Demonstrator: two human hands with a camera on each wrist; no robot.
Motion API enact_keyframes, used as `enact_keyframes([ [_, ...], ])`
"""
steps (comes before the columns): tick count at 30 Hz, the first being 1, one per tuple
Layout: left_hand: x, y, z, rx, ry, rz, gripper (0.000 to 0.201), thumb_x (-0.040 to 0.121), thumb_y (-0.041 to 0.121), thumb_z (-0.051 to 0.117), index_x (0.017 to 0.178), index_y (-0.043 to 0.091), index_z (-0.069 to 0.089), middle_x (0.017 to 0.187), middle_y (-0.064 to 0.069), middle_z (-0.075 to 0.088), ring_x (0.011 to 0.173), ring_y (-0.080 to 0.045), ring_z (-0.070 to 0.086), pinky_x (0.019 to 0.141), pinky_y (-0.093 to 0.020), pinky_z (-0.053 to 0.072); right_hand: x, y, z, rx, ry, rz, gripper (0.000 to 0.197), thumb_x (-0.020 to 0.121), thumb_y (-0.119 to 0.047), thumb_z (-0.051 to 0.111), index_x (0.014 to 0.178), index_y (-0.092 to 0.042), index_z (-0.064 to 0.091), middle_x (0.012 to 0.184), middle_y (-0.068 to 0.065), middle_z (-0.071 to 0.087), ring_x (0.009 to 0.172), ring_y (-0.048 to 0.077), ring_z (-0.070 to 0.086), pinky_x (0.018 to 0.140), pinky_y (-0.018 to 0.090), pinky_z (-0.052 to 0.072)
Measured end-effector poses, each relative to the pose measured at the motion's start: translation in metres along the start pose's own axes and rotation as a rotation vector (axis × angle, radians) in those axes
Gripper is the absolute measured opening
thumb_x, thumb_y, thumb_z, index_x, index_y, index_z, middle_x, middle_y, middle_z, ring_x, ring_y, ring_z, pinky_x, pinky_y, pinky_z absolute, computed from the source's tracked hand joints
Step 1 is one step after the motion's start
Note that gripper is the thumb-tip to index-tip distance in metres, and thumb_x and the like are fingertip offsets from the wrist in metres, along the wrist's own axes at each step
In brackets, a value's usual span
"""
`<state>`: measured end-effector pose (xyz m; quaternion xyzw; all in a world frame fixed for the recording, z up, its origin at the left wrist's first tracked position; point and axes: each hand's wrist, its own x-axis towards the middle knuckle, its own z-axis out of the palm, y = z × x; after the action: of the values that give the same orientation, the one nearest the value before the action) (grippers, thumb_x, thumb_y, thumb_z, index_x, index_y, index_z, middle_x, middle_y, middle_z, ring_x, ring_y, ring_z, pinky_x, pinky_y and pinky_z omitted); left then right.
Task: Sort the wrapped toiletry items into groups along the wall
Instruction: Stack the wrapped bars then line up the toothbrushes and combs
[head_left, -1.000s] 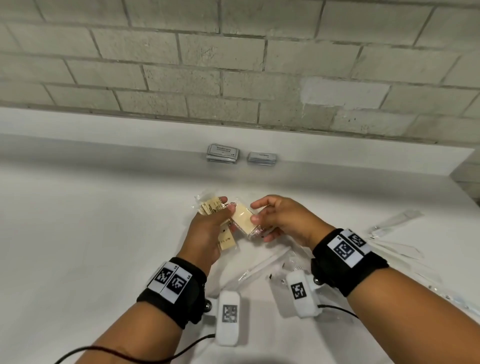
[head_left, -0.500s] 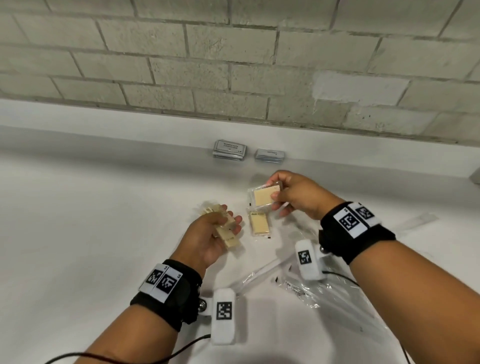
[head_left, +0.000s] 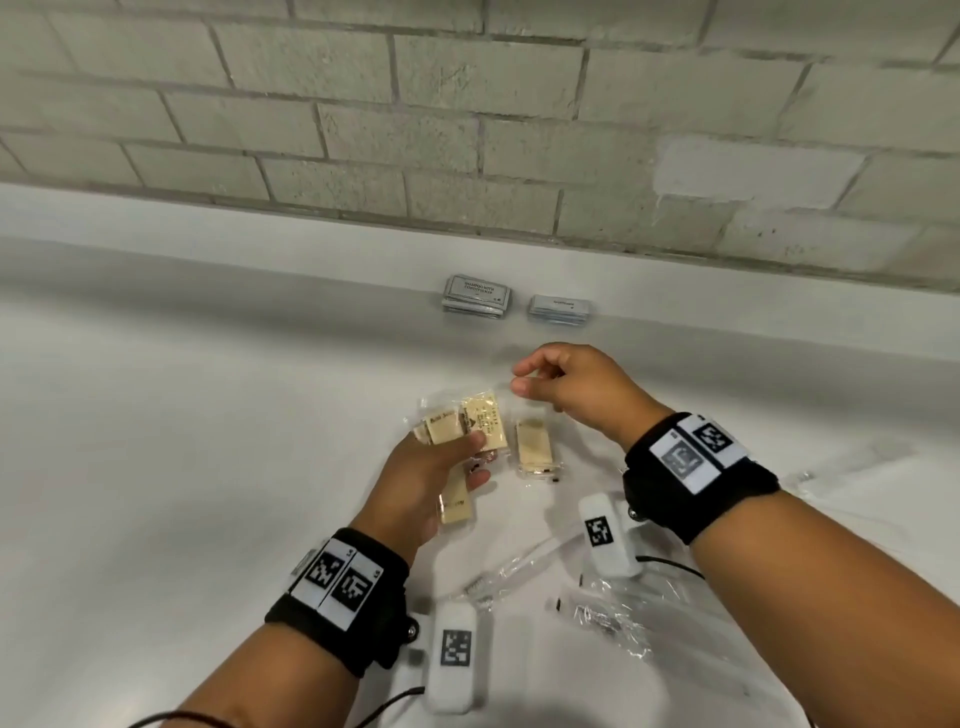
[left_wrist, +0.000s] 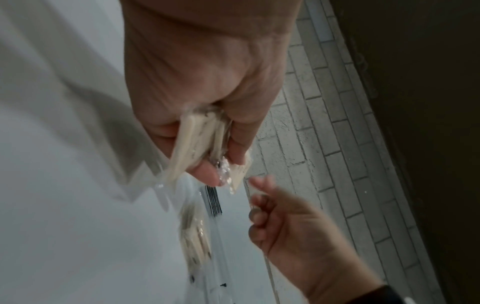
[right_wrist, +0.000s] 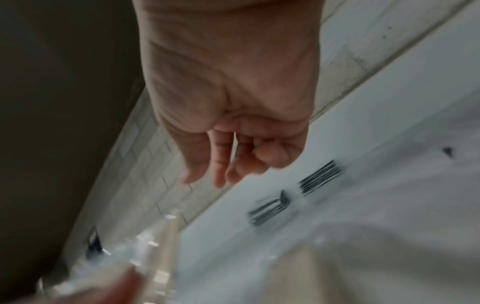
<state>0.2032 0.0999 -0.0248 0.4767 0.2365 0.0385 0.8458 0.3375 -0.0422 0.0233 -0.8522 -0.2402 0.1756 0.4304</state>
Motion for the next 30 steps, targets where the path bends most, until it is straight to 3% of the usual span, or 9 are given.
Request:
enact_keyframes([
  [3, -0.002, -0.002, 0.011, -0.017, -0.086, -0.004, 0.018, 0.090, 0.008, 0.060, 0.107, 0.010, 0.065, 0.095, -0.010, 0.071, 0.081, -0.022, 0.068, 0.066, -0.030, 0.058, -0.016, -0.013, 0.004, 0.233, -0.129, -0.011, 0.016, 0.079, -0.007, 0.075, 0.090, -0.016, 0.070, 0.064, -0.004, 0.062, 0.050, 0.009, 0.056, 0.051, 0.022, 0.044],
  [7, 0.000, 0.004, 0.016, -0.156, 0.005, -0.103, 0.027, 0.094, 0.032, 0.056, 0.100, 0.007, 0.064, 0.085, -0.013, 0.071, 0.068, -0.021, 0.070, 0.059, -0.027, 0.060, -0.031, -0.009, 0.000, 0.216, -0.025, -0.201, 0.026, 0.074, 0.008, 0.073, 0.079, -0.017, 0.074, 0.081, 0.001, 0.062, 0.072, 0.012, 0.061, 0.073, 0.022, 0.051],
  [10, 0.001, 0.009, 0.011, -0.175, 0.000, -0.102, 0.011, 0.085, 0.009, 0.066, 0.096, 0.010, 0.062, 0.077, -0.009, 0.070, 0.060, -0.019, 0.068, 0.056, -0.028, 0.058, -0.044, 0.004, 0.000, 0.044, -0.054, -0.240, 0.028, 0.079, 0.005, 0.070, 0.081, -0.022, 0.077, 0.092, -0.001, 0.067, 0.083, 0.012, 0.065, 0.080, 0.020, 0.051],
  [12, 0.000, 0.010, 0.011, -0.122, -0.012, -0.024, 0.016, 0.085, -0.001, 0.063, 0.093, 0.012, 0.061, 0.075, -0.007, 0.069, 0.060, -0.018, 0.067, 0.056, -0.030, 0.058, -0.048, 0.009, 0.000, 0.207, -0.030, -0.100, 0.027, 0.085, 0.004, 0.064, 0.086, -0.021, 0.075, 0.090, 0.000, 0.070, 0.081, 0.015, 0.067, 0.079, 0.026, 0.055],
  [14, -0.004, 0.009, 0.016, -0.086, -0.042, 0.045, 0.017, 0.086, -0.005, 0.060, 0.089, 0.011, 0.059, 0.072, -0.005, 0.068, 0.059, -0.017, 0.067, 0.053, -0.029, 0.057, -0.047, 0.008, 0.001, 0.402, -0.041, 0.065, 0.012, 0.085, -0.004, 0.068, 0.089, -0.013, 0.074, 0.078, 0.002, 0.071, 0.069, 0.017, 0.066, 0.069, 0.031, 0.058],
  [19, -0.013, 0.009, 0.023, -0.066, -0.117, 0.094, 0.009, 0.088, 0.000, 0.060, 0.091, 0.009, 0.061, 0.075, -0.006, 0.070, 0.066, -0.018, 0.070, 0.058, -0.031, 0.059, -0.045, -0.003, -0.001, 0.305, -0.039, 0.109, 0.012, 0.080, -0.009, 0.075, 0.081, 0.002, 0.071, 0.061, 0.005, 0.062, 0.051, 0.013, 0.056, 0.051, 0.024, 0.052],
  [24, -0.011, 0.015, 0.017, -0.152, -0.013, 0.081, 0.018, 0.090, 0.025, 0.060, 0.096, 0.008, 0.065, 0.082, -0.005, 0.074, 0.072, -0.021, 0.072, 0.064, -0.032, 0.061, -0.045, -0.007, -0.018, 0.384, -0.080, 0.089, 0.008, 0.081, -0.006, 0.072, 0.081, 0.001, 0.070, 0.070, 0.013, 0.063, 0.059, 0.017, 0.056, 0.058, 0.027, 0.054],
  [27, -0.012, 0.016, 0.018, -0.089, -0.043, 0.044, 0.017, 0.092, 0.023, 0.059, 0.096, 0.007, 0.064, 0.078, -0.004, 0.073, 0.066, -0.018, 0.070, 0.058, -0.029, 0.059, -0.044, -0.008, -0.017, 0.249, -0.138, 0.088, 0.008, 0.081, -0.007, 0.073, 0.082, 0.000, 0.071, 0.068, 0.008, 0.064, 0.059, 0.013, 0.058, 0.058, 0.025, 0.055],
  [30, -0.015, 0.012, 0.023, 0.006, -0.127, 0.012, 0.011, 0.089, 0.009, 0.062, 0.100, 0.007, 0.063, 0.087, -0.009, 0.070, 0.072, -0.019, 0.070, 0.060, -0.027, 0.058, -0.042, -0.011, -0.014, 0.218, -0.163, 0.094, 0.006, 0.083, -0.010, 0.072, 0.083, -0.004, 0.069, 0.067, 0.003, 0.065, 0.058, 0.013, 0.059, 0.055, 0.026, 0.055],
])
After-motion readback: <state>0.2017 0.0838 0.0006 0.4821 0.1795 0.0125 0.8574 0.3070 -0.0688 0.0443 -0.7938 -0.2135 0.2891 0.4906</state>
